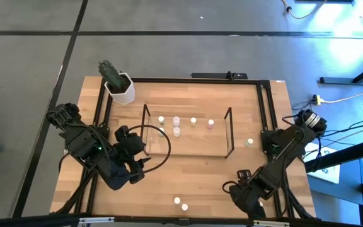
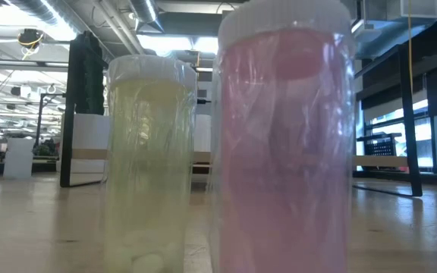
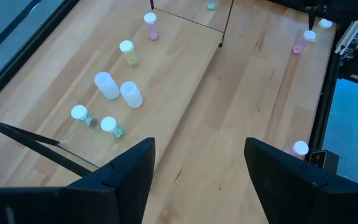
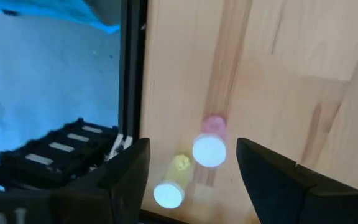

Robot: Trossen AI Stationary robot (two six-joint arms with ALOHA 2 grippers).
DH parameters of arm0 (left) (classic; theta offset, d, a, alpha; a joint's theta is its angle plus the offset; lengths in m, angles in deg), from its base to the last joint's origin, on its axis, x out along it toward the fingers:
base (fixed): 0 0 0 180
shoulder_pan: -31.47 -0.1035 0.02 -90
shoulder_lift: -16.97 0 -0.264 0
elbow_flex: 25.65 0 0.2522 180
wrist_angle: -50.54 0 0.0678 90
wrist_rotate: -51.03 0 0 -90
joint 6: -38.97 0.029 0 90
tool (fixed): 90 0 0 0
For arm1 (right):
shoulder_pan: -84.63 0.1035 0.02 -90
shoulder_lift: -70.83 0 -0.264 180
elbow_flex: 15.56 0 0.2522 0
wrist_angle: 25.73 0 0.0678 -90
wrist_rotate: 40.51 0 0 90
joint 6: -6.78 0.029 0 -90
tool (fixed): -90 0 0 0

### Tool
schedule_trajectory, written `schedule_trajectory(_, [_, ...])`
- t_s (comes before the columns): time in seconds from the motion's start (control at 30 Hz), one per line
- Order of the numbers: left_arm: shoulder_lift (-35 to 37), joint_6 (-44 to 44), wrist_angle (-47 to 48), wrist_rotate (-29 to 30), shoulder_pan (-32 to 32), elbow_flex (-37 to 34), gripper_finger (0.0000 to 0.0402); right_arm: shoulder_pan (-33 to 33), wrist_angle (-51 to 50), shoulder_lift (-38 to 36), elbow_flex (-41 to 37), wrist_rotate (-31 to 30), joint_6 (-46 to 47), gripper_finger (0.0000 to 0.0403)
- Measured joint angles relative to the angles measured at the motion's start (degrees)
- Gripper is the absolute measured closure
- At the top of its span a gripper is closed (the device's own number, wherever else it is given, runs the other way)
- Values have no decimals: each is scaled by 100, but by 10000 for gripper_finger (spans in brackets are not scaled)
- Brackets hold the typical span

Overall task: Pick and place medicine bottles onto shelf by color
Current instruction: Put the right pink pill bottle aligned with the other pink pill bottle on the shelf

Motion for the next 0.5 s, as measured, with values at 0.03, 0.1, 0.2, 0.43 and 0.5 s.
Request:
schedule_trajectory(0.03, [0, 0, 0, 0, 0, 0, 161, 33, -29, 22, 0, -29, -3, 162])
schedule_trajectory(0.1, [0, 0, 0, 0, 0, 0, 161, 79, -106, 74, 0, -32, 20, 162])
schedule_trajectory(0.2, [0, 0, 0, 0, 0, 0, 161, 151, -174, 158, 0, -48, 113, 162])
schedule_trajectory(0.43, [0, 0, 0, 28, -4, -2, 161, 346, -267, 425, 0, -49, -152, 162])
schedule_trajectory(0.5, [0, 0, 0, 28, -4, -2, 161, 348, -304, 464, 0, -124, -159, 162])
